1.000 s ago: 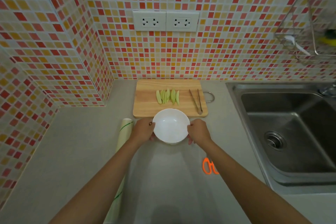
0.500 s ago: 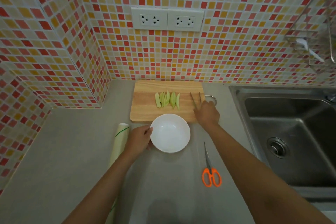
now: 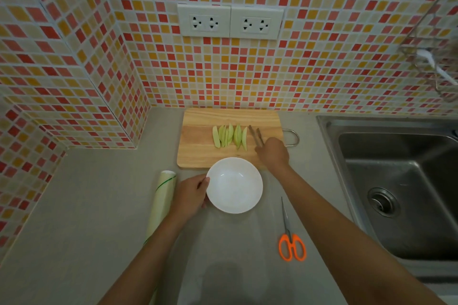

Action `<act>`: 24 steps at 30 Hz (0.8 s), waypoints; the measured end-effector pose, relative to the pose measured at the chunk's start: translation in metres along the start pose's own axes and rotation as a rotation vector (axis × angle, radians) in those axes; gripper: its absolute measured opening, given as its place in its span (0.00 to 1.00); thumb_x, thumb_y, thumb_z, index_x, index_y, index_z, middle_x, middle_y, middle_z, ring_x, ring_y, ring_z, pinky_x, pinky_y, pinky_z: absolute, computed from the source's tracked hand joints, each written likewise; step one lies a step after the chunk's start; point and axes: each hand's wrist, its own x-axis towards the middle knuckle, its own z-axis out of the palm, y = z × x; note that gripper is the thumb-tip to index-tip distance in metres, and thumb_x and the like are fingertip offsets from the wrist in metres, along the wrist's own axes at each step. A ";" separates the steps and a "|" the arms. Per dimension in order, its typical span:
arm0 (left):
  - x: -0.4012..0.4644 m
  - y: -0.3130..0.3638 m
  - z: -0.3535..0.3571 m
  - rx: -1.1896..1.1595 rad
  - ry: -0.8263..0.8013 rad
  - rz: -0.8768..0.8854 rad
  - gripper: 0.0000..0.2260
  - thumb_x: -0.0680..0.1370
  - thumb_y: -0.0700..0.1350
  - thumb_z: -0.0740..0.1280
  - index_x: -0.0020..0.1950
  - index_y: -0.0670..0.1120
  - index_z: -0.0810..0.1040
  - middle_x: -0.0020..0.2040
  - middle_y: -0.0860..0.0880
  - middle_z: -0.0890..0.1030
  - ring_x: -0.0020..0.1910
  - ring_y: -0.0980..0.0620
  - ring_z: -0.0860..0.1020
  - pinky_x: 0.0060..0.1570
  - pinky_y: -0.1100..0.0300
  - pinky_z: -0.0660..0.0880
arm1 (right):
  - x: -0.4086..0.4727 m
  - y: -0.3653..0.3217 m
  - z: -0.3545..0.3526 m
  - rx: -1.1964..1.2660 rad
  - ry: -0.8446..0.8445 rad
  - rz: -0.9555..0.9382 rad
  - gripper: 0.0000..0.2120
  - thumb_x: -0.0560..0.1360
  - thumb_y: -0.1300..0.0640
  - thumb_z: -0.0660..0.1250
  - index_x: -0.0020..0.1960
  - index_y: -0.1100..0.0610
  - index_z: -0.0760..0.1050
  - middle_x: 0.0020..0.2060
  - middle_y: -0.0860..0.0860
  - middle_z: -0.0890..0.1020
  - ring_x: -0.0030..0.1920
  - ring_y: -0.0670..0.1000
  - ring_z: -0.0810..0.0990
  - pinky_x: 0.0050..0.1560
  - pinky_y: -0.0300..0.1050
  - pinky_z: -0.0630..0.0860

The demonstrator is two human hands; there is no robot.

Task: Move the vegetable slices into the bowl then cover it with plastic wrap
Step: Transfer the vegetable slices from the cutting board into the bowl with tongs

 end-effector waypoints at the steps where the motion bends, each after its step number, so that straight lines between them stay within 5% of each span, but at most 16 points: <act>1: 0.000 0.001 0.000 0.000 -0.002 0.000 0.14 0.81 0.44 0.58 0.40 0.49 0.79 0.29 0.42 0.80 0.28 0.40 0.79 0.38 0.49 0.77 | -0.003 -0.003 0.001 -0.010 -0.009 -0.017 0.08 0.73 0.56 0.65 0.37 0.58 0.73 0.34 0.52 0.76 0.38 0.55 0.75 0.34 0.43 0.66; 10: -0.001 0.004 -0.002 -0.012 -0.017 -0.015 0.15 0.82 0.43 0.57 0.39 0.49 0.78 0.29 0.44 0.79 0.28 0.42 0.79 0.38 0.49 0.77 | -0.020 -0.017 0.006 -0.058 0.011 -0.085 0.06 0.74 0.59 0.63 0.40 0.61 0.75 0.35 0.53 0.75 0.37 0.55 0.74 0.32 0.42 0.65; 17: -0.002 0.006 -0.002 -0.017 -0.011 -0.020 0.14 0.82 0.43 0.57 0.42 0.47 0.80 0.30 0.45 0.80 0.26 0.46 0.77 0.37 0.51 0.77 | -0.027 -0.021 0.007 -0.215 0.037 -0.084 0.16 0.73 0.63 0.62 0.30 0.56 0.61 0.30 0.50 0.71 0.37 0.54 0.73 0.26 0.41 0.56; 24: -0.003 0.008 -0.002 -0.016 -0.016 -0.015 0.13 0.82 0.43 0.57 0.45 0.47 0.80 0.30 0.47 0.79 0.26 0.47 0.77 0.37 0.53 0.77 | -0.030 -0.019 0.003 -0.238 0.031 -0.119 0.06 0.72 0.57 0.64 0.38 0.56 0.70 0.39 0.53 0.80 0.42 0.56 0.80 0.33 0.42 0.63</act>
